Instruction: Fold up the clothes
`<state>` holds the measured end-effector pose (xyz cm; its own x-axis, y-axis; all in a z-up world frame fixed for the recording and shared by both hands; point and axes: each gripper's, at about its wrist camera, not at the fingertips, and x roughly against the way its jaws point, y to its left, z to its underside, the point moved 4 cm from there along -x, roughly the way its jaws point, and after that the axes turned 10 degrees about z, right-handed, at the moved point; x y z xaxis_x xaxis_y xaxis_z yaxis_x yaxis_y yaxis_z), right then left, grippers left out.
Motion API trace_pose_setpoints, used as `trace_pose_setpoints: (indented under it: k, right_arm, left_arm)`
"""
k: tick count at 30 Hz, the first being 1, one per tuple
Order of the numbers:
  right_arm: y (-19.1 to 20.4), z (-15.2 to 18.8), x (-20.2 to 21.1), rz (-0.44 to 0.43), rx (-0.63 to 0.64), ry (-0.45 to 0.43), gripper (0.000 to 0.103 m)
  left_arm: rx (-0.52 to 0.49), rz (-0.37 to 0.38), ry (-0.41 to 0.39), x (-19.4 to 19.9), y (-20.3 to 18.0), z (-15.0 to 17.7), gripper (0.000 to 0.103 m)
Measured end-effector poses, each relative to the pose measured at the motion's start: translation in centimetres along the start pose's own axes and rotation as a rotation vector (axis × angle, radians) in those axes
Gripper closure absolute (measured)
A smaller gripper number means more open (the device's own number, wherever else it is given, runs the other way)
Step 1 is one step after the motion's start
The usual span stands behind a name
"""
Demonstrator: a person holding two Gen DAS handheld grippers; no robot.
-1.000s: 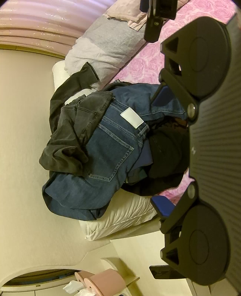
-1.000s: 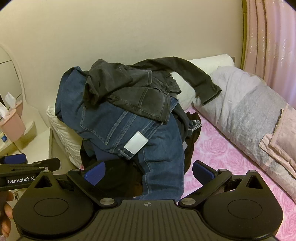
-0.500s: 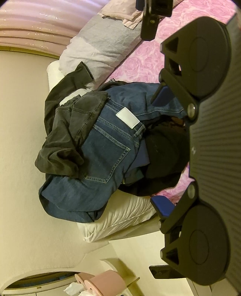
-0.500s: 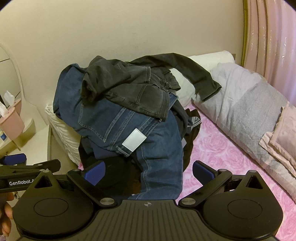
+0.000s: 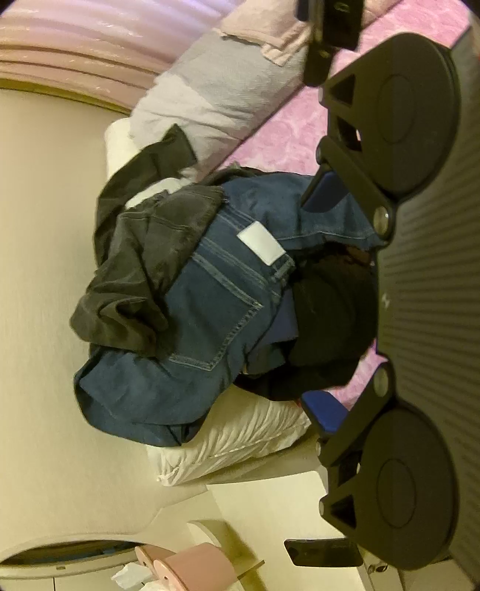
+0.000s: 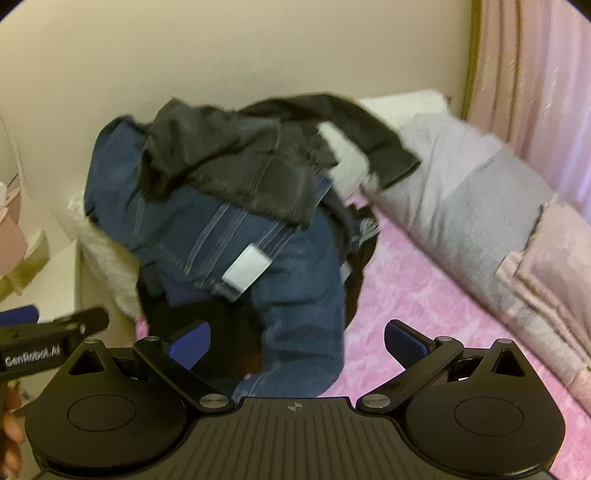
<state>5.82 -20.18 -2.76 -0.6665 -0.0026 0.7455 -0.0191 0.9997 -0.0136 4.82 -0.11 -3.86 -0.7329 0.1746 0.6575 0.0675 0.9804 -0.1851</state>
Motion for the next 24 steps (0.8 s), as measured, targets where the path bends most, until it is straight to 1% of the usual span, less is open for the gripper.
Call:
trace_pose_setpoints:
  k: [2,4,5,7,9,12,13,16,19,21,22,24]
  right_arm:
    - [-0.6,0.1,0.1,-0.037,-0.026,-0.015,0.0]
    - [-1.3,0.1,0.4,-0.081,-0.057,-0.053,0.0]
    - [-1.4,0.1,0.6,-0.072,-0.034,-0.078,0.0]
    - [-1.4,0.1,0.9,-0.054,0.011,-0.12,0.0]
    - [-1.5,0.2,0.9,-0.05,0.042,-0.122,0.0]
    - [-2.2,-0.2,1.1,-0.089,0.007,-0.123,0.0]
    - [-2.4,-0.3,1.2,-0.095,-0.002,-0.129,0.0]
    - [-2.9,-1.3,1.7,-0.068,-0.015,-0.189,0.0]
    - [-2.4,-2.9,0.5,-0.105,0.009,-0.207,0.0]
    - [-1.6,-4.0,-0.7,-0.126,0.039,-0.237,0.0]
    - [-1.2,-4.6,-1.4,-0.131,0.058,-0.255,0.0]
    - [-0.1,-5.9,-3.2,-0.108,0.107,-0.284,0.0]
  left_arm:
    - [0.002,0.025,-0.013,0.0,-0.3,-0.1,0.002]
    - [-0.031,0.038,-0.021,0.1,-0.8,-0.1,0.002]
    - [-0.074,0.032,-0.049,0.3,-1.3,0.0,0.002]
    - [-0.133,0.019,-0.069,0.4,-2.0,0.1,0.002]
    - [-0.168,0.015,-0.072,0.5,-2.6,0.2,0.002]
    - [-0.208,0.021,-0.07,0.6,-2.9,-0.1,0.001]
    - [-0.228,0.012,-0.07,0.5,-2.8,-0.4,0.001]
    - [-0.284,-0.024,-0.071,0.1,-2.5,-1.8,0.001]
    - [-0.333,-0.048,-0.085,-0.8,-1.2,-3.8,0.001]
    - [-0.396,-0.054,-0.096,-2.0,-0.2,-5.4,0.002]
    - [-0.437,-0.058,-0.099,-2.8,0.3,-6.2,0.004]
    - [-0.551,-0.072,-0.109,-5.1,1.0,-7.8,0.008]
